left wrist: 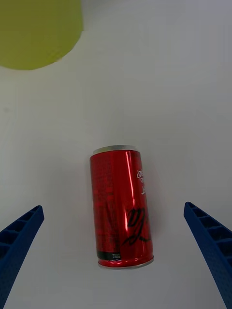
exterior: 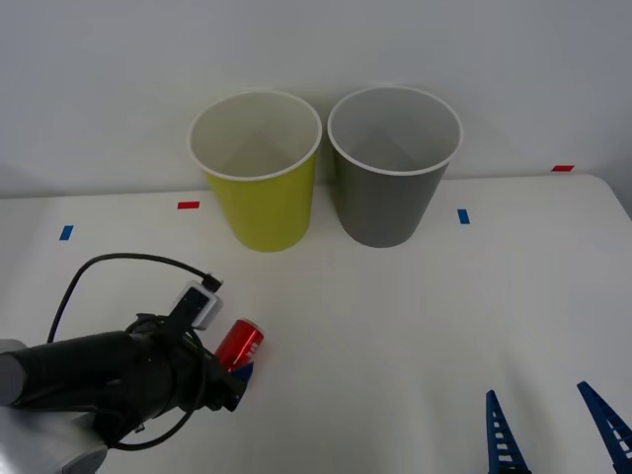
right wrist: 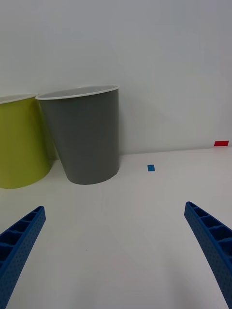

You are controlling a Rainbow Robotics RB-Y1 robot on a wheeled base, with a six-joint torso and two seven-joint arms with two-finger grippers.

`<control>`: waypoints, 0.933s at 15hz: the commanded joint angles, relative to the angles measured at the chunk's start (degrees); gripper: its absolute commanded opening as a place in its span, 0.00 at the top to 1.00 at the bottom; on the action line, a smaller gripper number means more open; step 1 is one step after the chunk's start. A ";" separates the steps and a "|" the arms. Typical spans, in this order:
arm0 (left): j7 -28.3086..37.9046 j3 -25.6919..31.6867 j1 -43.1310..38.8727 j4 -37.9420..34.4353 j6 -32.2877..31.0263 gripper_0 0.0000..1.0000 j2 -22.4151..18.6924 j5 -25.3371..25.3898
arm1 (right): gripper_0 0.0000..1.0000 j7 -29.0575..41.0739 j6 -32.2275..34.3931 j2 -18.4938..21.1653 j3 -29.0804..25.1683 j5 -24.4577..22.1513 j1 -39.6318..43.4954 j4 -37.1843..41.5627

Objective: Put cans in the gray bin and PET bottles in the light green bin.

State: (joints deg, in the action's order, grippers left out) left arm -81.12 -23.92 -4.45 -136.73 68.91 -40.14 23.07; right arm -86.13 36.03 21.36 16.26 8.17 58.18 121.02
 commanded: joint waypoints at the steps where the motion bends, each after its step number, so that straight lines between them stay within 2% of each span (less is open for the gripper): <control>1: 1.84 -3.06 5.51 0.15 8.96 0.00 1.29 -0.48 | 0.00 0.00 0.00 0.00 0.00 0.00 0.00 0.00; 4: 2.63 -3.86 9.72 0.68 15.91 0.00 3.58 -0.57 | 0.00 0.00 0.00 0.00 0.00 0.00 0.00 0.00; 6: 2.72 -3.86 10.78 1.38 18.02 0.00 5.51 -1.01 | 0.00 0.00 0.00 0.00 0.00 0.00 0.00 0.00; 14: 2.01 -3.94 14.03 10.17 19.77 0.00 12.01 -2.15 | 0.00 0.00 0.00 0.00 0.00 0.00 0.00 0.00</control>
State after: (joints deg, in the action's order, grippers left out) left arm -78.96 -27.87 8.97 -127.52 87.81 -28.91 21.27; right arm -86.13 36.03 21.36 16.26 8.17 58.18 121.02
